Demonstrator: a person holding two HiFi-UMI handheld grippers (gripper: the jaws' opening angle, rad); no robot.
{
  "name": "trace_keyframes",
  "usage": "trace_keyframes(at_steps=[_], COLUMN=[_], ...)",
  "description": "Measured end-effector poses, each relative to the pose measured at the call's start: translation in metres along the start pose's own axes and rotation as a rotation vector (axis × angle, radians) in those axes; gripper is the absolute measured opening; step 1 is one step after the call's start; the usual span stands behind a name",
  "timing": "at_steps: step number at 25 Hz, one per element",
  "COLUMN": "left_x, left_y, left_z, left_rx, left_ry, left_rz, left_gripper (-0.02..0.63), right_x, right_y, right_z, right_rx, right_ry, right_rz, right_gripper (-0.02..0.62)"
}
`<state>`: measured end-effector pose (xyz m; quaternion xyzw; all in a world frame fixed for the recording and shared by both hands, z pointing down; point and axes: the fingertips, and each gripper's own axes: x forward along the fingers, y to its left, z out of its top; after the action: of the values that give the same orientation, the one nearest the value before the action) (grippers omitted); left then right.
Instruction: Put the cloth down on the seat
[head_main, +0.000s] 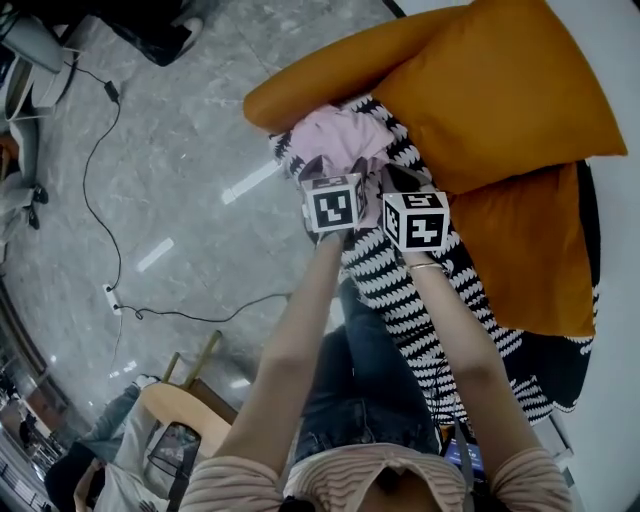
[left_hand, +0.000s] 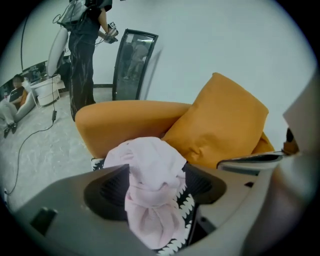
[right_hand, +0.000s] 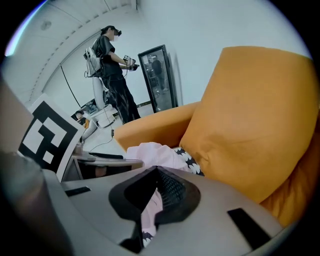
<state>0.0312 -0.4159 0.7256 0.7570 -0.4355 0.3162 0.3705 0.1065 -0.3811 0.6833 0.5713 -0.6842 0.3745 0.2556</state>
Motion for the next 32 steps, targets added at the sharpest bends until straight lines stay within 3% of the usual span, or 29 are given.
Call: trace_keyframes(at_steps=[14,24,32], left_x=[-0.064,-0.122,-0.174], left_y=[-0.013,-0.019,-0.021], left_z=[0.023,0.030,0.026], left_rx=[0.041,0.097,0.117], left_ry=[-0.126,-0.245,-0.320], left_rz=[-0.034,-0.032,-0.049], left_gripper=[0.324,0.080,0.021], right_x=[-0.047,-0.092,-0.129], right_y=[0.023,0.042,0.066], right_z=[0.025,0.033,0.030], right_rx=[-0.005,-0.002,-0.012], right_ry=[-0.102,-0.195,-0.267], right_rz=[0.016,0.033,0.053], right_gripper=[0.008,0.008,0.008])
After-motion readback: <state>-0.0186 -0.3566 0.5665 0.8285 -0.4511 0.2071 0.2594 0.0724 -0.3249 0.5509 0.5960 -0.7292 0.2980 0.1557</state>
